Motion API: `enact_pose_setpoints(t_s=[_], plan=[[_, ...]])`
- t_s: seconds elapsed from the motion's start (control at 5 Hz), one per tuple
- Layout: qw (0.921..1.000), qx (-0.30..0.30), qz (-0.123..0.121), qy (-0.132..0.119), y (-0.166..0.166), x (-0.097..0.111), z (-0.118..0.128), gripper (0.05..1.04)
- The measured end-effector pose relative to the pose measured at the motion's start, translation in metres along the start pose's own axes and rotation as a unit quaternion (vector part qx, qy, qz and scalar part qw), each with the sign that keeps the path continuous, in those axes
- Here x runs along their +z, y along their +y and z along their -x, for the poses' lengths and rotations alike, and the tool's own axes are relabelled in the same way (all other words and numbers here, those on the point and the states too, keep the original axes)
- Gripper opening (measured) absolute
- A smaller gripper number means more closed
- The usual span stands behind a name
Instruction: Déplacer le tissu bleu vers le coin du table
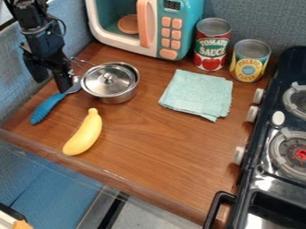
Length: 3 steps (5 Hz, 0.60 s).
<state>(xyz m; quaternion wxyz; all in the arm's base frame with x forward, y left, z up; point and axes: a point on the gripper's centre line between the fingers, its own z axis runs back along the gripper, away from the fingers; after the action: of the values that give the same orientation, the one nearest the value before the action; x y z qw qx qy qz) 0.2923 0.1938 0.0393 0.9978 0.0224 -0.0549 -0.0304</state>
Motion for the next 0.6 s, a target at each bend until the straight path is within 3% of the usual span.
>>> enact_pose_setpoints(t_s=[0.2, 0.4, 0.6], plan=[[0.9999, 0.002, 0.01, 0.013, -0.003, -0.01, 0.003, 1.001], [0.9987, -0.044, 0.016, 0.02, -0.039, -0.016, -0.013, 1.001], [0.9944, -0.105, 0.001, 0.011, -0.087, 0.0, -0.04, 1.001]])
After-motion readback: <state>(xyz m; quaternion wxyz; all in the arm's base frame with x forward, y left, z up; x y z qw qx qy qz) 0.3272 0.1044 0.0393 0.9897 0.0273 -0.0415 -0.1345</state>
